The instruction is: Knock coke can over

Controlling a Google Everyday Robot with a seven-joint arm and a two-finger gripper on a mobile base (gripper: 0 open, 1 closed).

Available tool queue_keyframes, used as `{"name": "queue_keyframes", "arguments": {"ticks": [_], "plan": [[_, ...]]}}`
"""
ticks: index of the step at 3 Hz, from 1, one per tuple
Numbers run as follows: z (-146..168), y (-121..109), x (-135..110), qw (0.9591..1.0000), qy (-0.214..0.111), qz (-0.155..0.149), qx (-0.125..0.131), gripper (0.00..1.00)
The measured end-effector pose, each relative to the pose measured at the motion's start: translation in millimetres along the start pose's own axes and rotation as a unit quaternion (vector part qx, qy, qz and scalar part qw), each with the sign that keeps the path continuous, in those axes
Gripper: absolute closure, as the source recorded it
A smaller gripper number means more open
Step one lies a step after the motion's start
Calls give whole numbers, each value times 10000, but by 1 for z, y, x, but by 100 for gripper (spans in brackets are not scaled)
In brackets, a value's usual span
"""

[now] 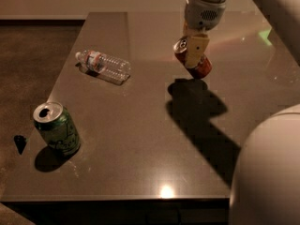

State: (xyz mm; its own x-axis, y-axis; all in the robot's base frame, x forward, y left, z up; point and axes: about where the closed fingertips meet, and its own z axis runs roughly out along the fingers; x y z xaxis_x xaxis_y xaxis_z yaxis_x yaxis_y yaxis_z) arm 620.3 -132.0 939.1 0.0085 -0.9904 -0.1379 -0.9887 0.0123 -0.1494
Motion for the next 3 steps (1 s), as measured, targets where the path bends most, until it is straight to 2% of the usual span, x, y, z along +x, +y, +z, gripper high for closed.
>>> {"name": "queue_keyframes", "arguments": {"ticks": [1,2,3], "plan": [[7,14,-4,9992,-17,-379,-147,36],[12,25,-8,9965,8,-783,-282,13],[21,35,-7,9938,5,-1023,-426,0]]}}
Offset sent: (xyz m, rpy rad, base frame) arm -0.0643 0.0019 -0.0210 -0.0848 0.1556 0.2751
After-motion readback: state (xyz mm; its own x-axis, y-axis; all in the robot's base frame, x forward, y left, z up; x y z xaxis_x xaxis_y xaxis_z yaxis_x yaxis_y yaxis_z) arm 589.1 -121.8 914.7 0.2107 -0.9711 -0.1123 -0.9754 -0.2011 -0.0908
